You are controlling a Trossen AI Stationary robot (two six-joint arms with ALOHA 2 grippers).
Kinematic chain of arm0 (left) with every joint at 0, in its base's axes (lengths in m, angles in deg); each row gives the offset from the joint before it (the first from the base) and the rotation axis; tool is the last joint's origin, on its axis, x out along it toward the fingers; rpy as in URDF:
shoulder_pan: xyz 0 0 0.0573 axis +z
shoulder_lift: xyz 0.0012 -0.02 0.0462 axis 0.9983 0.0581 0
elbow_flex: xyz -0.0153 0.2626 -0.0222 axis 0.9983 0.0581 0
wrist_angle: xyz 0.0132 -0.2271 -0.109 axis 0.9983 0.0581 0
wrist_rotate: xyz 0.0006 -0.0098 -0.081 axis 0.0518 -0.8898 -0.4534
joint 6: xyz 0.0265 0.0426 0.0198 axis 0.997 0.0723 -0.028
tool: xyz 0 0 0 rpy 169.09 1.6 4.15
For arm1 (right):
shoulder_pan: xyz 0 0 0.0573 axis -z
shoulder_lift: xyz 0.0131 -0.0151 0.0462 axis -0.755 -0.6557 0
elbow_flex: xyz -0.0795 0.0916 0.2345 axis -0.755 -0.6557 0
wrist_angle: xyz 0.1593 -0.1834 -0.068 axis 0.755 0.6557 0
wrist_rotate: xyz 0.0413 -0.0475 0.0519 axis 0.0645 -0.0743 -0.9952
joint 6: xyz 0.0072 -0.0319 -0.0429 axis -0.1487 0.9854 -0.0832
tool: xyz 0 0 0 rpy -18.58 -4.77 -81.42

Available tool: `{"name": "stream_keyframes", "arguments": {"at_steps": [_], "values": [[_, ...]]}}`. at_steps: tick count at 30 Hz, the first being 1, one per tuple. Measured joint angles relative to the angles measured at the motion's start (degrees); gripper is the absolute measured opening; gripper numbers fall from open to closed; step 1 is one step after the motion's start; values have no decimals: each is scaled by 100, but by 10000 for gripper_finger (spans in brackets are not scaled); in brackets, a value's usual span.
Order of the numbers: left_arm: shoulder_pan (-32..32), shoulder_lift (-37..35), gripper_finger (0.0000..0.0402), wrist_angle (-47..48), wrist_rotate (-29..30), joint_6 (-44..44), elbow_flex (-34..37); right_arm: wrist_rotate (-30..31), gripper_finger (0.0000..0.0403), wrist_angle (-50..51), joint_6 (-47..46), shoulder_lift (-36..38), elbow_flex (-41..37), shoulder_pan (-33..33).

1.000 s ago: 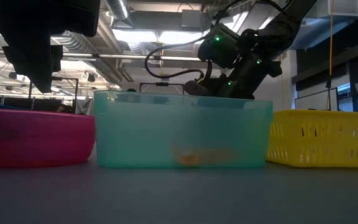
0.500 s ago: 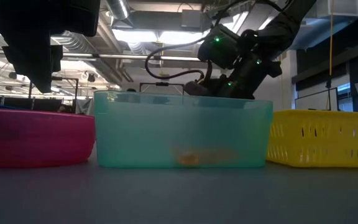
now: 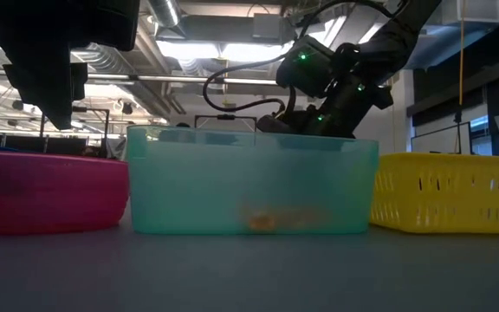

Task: Sort Halloween decoration
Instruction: Put the white skull toy into the orange bin

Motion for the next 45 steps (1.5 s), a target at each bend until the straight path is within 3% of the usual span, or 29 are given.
{"name": "stream_keyframes", "arguments": {"at_steps": [10, 21, 30, 38, 45], "values": [[0, 0, 108, -2, 0, 0, 0, -48, 56, 25, 5, 109, -8, 0], [0, 0, 108, -2, 196, 4, 0, -556, 53, 52, 344, 981, -22, 232], [2, 0, 108, -21, 887, 4, 0, -1761, 52, 173, 1011, 1971, -7, 384], [247, 0, 108, -312, 1626, 247, 0, -2993, 52, 1353, 1213, 2883, 2, 363], [581, 2, 108, -1192, 1787, 1380, 0, -3099, 51, 3014, 1398, 3430, 2, -106]]}}
